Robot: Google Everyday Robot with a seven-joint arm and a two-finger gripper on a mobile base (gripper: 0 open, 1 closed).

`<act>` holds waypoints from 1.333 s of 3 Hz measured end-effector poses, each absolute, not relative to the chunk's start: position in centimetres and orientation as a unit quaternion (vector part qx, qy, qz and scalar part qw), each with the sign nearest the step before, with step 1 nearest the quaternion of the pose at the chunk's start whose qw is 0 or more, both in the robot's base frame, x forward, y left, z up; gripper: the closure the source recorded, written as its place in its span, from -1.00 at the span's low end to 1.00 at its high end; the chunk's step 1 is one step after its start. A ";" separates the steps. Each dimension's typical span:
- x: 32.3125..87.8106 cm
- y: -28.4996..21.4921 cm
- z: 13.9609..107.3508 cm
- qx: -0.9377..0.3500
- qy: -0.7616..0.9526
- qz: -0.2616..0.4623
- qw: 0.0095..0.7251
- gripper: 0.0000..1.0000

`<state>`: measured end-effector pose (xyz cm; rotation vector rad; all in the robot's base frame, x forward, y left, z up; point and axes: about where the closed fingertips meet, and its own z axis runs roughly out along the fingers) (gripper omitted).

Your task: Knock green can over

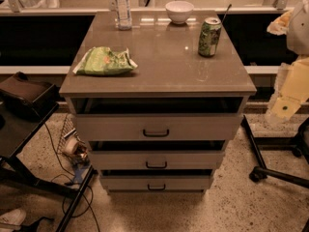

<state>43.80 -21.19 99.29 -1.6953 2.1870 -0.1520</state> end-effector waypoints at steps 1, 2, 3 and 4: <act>43.8 -21.2 99.3 -0.601 0.776 -0.054 0.184 -1.00; 46.0 -21.8 99.2 -0.585 0.781 -0.056 0.211 -1.00; 51.0 -23.4 98.9 -0.557 0.781 -0.052 0.277 -1.00; 58.2 -25.4 97.5 -0.496 0.779 -0.019 0.384 -1.00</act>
Offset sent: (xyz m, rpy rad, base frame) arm 0.0797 -0.0240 -0.0067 0.1258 -0.1409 -0.1012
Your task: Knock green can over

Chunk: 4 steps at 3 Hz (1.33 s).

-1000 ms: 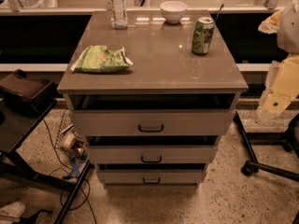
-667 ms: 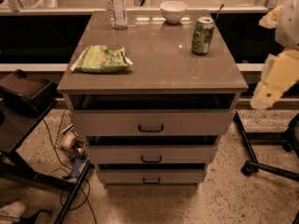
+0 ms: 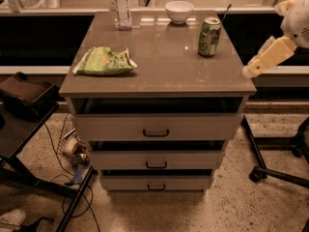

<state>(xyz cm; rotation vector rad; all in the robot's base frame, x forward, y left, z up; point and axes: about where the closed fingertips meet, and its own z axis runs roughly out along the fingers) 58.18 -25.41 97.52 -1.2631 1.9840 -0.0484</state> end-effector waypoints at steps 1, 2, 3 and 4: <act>64.2 -26.4 97.2 -0.437 0.760 0.010 0.481 -1.00; 68.5 -26.6 96.5 -0.383 0.736 0.038 0.557 -1.00; 70.9 -26.9 97.2 -0.349 0.722 0.031 0.597 -1.00; 71.0 -27.0 97.3 -0.348 0.722 0.029 0.597 -1.00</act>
Offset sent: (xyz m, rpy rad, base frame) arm 0.1733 -0.0378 0.0070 0.5983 -0.5189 -0.1904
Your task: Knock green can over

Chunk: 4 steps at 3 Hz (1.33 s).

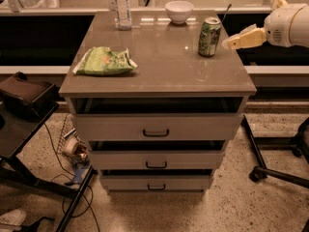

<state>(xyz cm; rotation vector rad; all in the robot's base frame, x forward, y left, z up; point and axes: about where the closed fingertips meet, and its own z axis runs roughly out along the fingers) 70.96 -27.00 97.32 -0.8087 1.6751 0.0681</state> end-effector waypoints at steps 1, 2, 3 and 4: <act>73.0 -26.8 96.1 -0.329 0.728 0.046 0.600 -1.00; 77.3 -26.7 94.2 -0.289 0.736 0.073 0.608 -1.00; 80.9 -25.9 92.7 -0.262 0.737 0.104 0.614 -1.00; 82.8 -24.6 91.3 -0.239 0.733 0.147 0.620 -1.00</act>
Offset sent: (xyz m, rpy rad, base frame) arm 0.1146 -0.0041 -0.0515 0.2502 0.0494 -0.0920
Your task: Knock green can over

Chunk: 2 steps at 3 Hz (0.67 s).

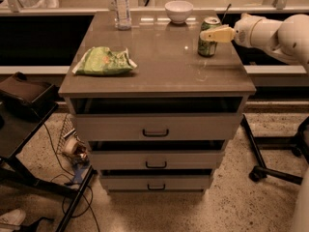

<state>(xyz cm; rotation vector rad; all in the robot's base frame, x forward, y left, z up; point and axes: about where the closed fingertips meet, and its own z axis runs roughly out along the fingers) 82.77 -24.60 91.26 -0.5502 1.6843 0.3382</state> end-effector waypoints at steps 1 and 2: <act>83.1 -23.2 89.9 -0.217 0.721 0.192 0.630 -0.68; 83.2 -22.2 90.0 -0.217 0.717 0.202 0.631 -0.21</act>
Offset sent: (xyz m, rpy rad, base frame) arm 0.0034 0.0134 -0.0125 0.0967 -0.0006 0.0246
